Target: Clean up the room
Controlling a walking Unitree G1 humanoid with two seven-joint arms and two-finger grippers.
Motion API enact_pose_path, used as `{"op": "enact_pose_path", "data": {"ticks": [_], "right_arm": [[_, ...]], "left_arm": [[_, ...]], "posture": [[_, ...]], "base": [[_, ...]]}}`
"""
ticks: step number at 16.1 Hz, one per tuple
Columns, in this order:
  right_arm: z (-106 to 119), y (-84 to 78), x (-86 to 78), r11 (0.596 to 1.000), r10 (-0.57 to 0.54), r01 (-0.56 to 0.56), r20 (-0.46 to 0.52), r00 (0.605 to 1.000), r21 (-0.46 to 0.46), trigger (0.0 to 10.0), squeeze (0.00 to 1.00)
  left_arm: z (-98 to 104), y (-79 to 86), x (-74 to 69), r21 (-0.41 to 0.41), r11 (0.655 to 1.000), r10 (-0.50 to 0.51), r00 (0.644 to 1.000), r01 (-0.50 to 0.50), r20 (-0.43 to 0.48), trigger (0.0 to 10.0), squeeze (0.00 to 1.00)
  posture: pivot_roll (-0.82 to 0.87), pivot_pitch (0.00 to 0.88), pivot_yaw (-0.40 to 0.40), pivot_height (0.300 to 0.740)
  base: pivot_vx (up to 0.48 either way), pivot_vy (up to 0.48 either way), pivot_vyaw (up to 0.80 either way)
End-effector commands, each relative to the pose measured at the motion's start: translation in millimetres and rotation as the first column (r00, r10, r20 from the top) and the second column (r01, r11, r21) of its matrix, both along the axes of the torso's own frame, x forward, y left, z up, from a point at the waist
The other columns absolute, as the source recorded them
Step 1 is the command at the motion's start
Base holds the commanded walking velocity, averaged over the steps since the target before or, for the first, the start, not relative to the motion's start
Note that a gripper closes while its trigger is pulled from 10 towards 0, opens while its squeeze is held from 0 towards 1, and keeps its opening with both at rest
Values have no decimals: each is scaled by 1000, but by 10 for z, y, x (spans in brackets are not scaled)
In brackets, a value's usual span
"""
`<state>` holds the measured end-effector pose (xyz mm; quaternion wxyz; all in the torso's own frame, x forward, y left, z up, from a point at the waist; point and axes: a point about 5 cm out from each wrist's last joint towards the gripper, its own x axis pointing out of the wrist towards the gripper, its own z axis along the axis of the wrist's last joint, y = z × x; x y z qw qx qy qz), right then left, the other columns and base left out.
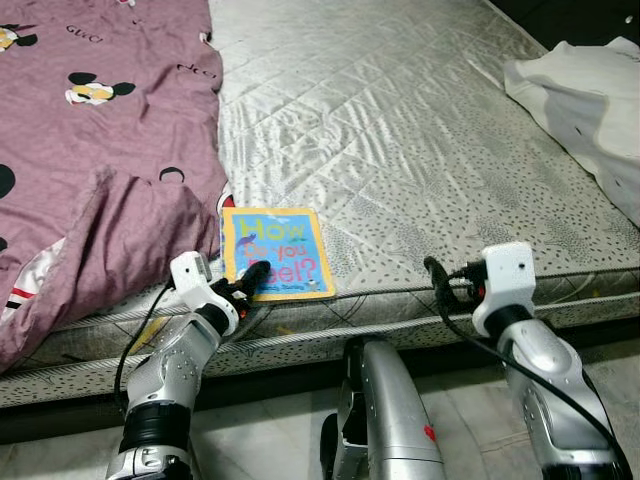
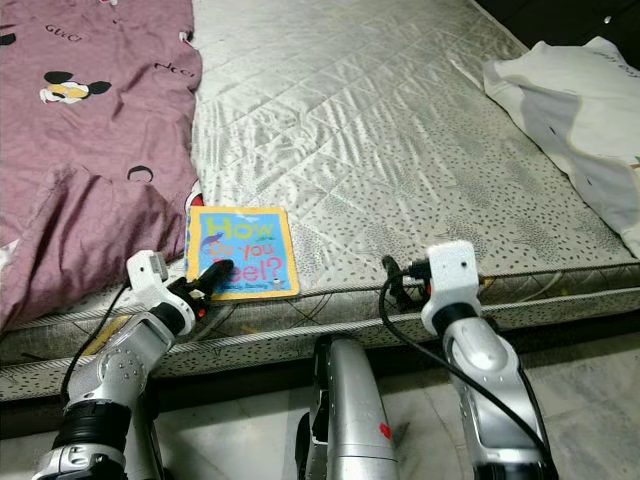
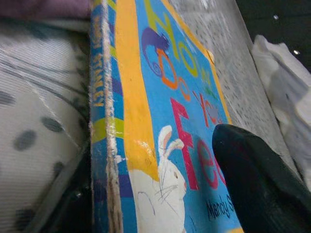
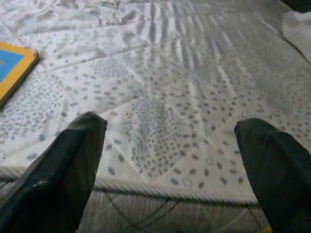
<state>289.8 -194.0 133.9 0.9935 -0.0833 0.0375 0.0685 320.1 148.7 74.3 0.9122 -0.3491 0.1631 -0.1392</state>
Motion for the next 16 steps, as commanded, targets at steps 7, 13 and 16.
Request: {"op": "enact_pose_path", "data": {"ticks": [7, 13, 16], "right_arm": [[-18, 42, 93, 1000, -7, 7, 17, 1000, -2, 10000, 0], [-8, 96, 195, 1000, -11, 10, 41, 999, 4, 10000, 0], [5, 148, 274, 1000, -10, 9, 60, 998, 14, 10000, 0]], "left_arm": [[-125, -162, -20, -111, 989, -115, 986, 102, -121, 0, 0], [-8, -121, 85, -121, 989, -98, 992, 88, -77, 0, 0], [108, -77, 172, -96, 994, -64, 998, 61, -25, 0, 0]], "posture": [[-153, 85, -117, 466], [-134, 54, -110, 466], [-119, 29, -104, 466]], "base": [[0, 0, 0], [0, 0, 0], [0, 0, 0]]}}
